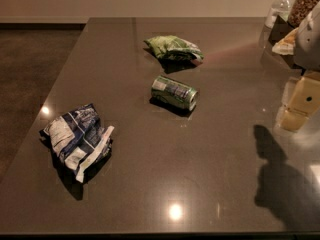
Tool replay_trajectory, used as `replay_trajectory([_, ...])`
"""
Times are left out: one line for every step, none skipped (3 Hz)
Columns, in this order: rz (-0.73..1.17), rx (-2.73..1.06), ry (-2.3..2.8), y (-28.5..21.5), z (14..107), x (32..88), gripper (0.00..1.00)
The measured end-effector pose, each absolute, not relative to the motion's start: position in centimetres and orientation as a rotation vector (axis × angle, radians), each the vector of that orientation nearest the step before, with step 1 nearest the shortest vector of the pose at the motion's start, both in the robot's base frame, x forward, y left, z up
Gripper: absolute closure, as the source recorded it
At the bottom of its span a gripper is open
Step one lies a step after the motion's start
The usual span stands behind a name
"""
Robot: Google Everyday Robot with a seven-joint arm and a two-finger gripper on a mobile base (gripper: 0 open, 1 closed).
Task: Place green can upright
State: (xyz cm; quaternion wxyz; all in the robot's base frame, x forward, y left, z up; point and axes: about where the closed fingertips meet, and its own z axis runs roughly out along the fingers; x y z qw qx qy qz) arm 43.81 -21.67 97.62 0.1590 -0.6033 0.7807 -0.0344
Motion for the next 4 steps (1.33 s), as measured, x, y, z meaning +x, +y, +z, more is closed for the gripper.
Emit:
replay_trajectory([-0.108,-1.721,2.242,-21.2,97.9,44.5,0.00])
replay_trajectory([-0.084,-1.668,2.318,-20.3,97.6,47.2,0.00])
replay_trajectory([-0.049,-1.501,2.438,-18.9,96.4,51.7,0.00])
replay_trajectory([-0.031,-1.335,2.527,-17.3,94.7,55.4,0.00])
